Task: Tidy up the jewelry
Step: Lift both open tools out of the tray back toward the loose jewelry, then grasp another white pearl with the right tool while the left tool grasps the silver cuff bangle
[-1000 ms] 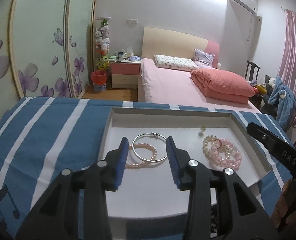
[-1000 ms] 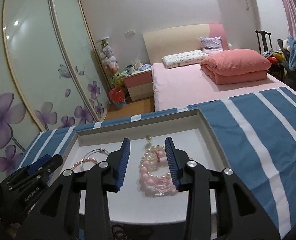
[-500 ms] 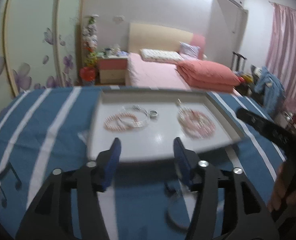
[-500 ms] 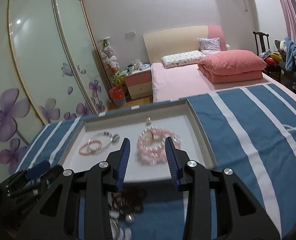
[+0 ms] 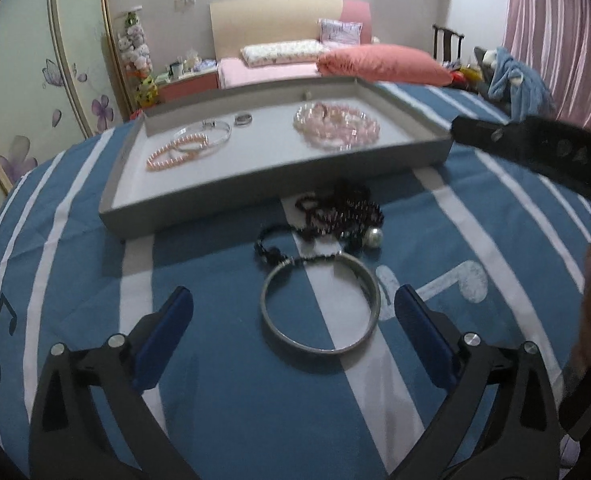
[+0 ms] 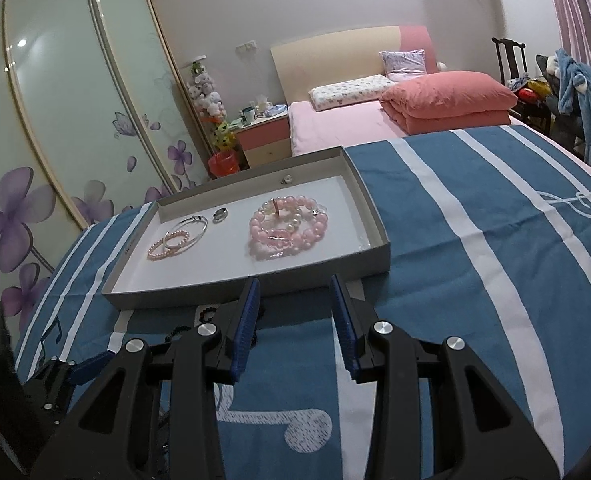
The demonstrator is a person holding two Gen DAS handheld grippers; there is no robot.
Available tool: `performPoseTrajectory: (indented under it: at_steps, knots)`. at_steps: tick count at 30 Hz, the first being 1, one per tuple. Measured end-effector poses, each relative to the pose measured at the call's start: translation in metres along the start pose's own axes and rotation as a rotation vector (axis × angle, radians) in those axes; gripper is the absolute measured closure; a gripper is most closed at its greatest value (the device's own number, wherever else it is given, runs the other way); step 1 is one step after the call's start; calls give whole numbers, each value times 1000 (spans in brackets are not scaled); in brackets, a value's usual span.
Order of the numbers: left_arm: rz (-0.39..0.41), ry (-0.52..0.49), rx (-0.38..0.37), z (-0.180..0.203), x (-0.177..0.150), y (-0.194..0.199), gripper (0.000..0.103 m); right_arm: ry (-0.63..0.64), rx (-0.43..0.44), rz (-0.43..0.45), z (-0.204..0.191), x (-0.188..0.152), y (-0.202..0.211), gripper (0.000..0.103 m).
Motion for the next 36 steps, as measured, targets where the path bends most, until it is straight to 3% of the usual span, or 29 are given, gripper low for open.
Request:
performPoseTrajectory:
  at_steps: [10,13,14,15,20,29,36]
  knots:
    - [-82,55,16,-5,-6,-20,7,1,0,-18,0,-10,0,65]
    - [-60,47,21,-5,-3,-17,24,7,2,-27,-2,-13,0,65]
    - [-53,44,20,-6,-2,-15,35,10,3,-31,-3,-14,-1,65]
    - [-52,43,24,-7,-2,-14,37,13,3,-36,-5,-15,-2,65]
    - [-58,69,43,-29,-9,-10,37,39,11,-65,-10,-23,-4,65]
    - [-57,177,165,-110,-14,-10,36,130,51,-175,-33,-50,-20,68]
    - [-58,192,147,-114,-15,-9,35,201,49,-262,-47,-71,-36,75]
Point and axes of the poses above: each gripper's, at about its wrist camera, not at the fingertips, and y roughly against the way its jaws point, z to its right, x to its top, the point moved 10 cm from there along -y, roughly the way its jaws point, and after that the axes turned 3 degrees about x, right-handed, at the moved point
